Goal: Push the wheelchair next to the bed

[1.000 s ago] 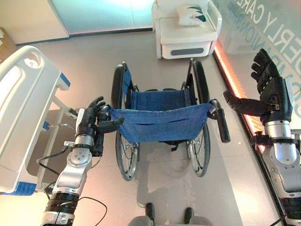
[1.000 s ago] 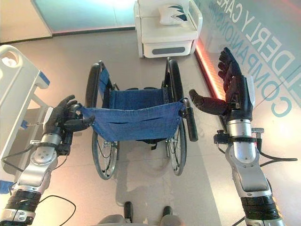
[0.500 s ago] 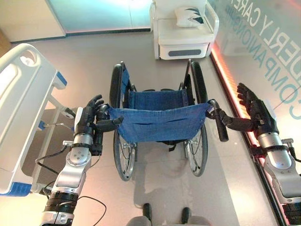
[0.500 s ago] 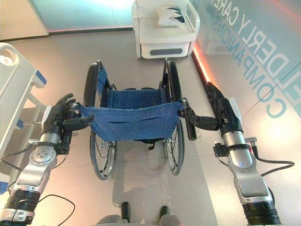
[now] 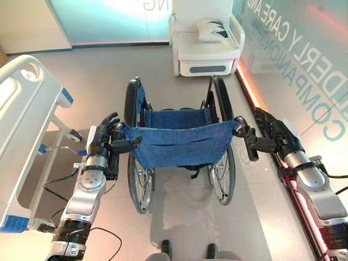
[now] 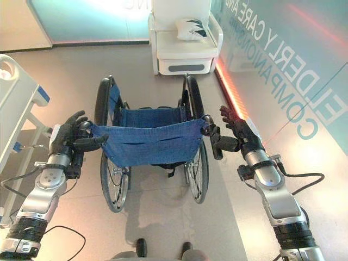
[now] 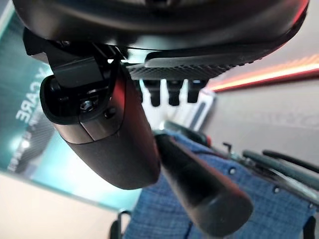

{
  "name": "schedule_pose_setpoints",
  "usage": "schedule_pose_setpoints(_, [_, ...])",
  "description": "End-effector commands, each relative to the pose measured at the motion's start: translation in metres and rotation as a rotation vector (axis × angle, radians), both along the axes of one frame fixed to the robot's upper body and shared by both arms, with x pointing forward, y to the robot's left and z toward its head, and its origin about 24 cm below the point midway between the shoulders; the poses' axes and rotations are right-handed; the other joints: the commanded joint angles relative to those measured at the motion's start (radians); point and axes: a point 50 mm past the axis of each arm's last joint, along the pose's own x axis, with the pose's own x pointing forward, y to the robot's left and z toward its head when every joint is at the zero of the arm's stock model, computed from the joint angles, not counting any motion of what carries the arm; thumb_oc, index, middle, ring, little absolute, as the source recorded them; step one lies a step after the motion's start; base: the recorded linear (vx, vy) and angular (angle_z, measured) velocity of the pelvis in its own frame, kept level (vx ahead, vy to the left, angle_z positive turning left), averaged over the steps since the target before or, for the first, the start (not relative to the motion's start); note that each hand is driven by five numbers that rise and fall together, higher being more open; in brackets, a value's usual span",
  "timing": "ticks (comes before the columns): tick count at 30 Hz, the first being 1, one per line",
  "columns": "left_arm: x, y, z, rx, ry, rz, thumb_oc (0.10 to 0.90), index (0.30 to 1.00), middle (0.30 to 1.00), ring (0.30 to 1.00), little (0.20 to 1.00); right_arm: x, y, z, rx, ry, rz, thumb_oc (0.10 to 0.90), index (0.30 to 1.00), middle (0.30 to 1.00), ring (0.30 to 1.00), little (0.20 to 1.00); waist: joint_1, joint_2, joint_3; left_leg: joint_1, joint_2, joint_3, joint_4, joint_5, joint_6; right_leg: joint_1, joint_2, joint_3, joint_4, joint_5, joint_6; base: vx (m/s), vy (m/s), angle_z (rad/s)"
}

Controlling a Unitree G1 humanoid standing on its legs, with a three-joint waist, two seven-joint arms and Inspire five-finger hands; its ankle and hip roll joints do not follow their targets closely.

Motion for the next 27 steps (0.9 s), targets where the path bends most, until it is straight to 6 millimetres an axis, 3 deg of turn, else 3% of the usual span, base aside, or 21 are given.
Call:
schedule_pose_setpoints(1, [-0.017,0.013,-0.032,0.046,0.148,0.040,0.800,0.900,0.900,0.900,0.900,0.007,0.008,0.010,-0.003,-0.017,0.065,0.800,0.900,0.900,0.900,0.900,0.048,-0.012,-0.025,-0.036,-0.073,-0.010,0.047,-0.067,0.059,-0.100,0.034,-0.015,0.089,0.025,-0.003,0.00,0.000,0.00])
schedule_pose_setpoints(8, [-0.018,0.009,-0.035,0.040,0.154,0.031,0.800,0.900,0.900,0.900,0.900,0.010,0.018,0.038,0.263,-0.204,0.080,0.800,0.900,0.900,0.900,0.900,0.053,-0.009,-0.024,-0.034,-0.074,-0.021,0.048,-0.073,0.061,-0.098,0.034,-0.015,0.090,0.024,-0.004,0.00,0.002,0.01])
schedule_pose_setpoints(14, [-0.019,0.007,-0.038,0.030,0.156,0.030,0.800,0.900,0.900,0.900,0.900,0.005,0.020,0.040,0.347,-0.264,0.080,0.800,0.900,0.900,0.900,0.900,0.050,-0.003,-0.029,-0.036,-0.075,-0.022,0.048,-0.075,0.063,-0.098,0.034,-0.011,0.088,0.021,-0.005,0.00,0.005,0.01])
schedule_pose_setpoints(23, [-0.022,0.008,-0.036,0.031,0.140,0.042,0.800,0.900,0.900,0.900,0.900,-0.001,0.003,0.016,0.147,-0.140,0.001,0.800,0.900,0.900,0.900,0.900,0.045,-0.008,-0.025,-0.037,-0.076,-0.016,0.050,-0.074,0.065,-0.100,0.033,-0.012,0.088,0.023,-0.004,0.00,0.000,0.00])
schedule_pose_setpoints(27, [-0.020,0.010,-0.031,0.050,0.130,0.041,0.800,0.900,0.900,0.900,0.900,-0.001,-0.014,0.003,-0.124,-0.027,-0.092,0.800,0.900,0.900,0.900,0.900,0.044,-0.014,-0.020,-0.039,-0.074,-0.012,0.052,-0.076,0.066,-0.104,0.031,-0.016,0.090,0.026,0.000,0.00,0.000,0.00])
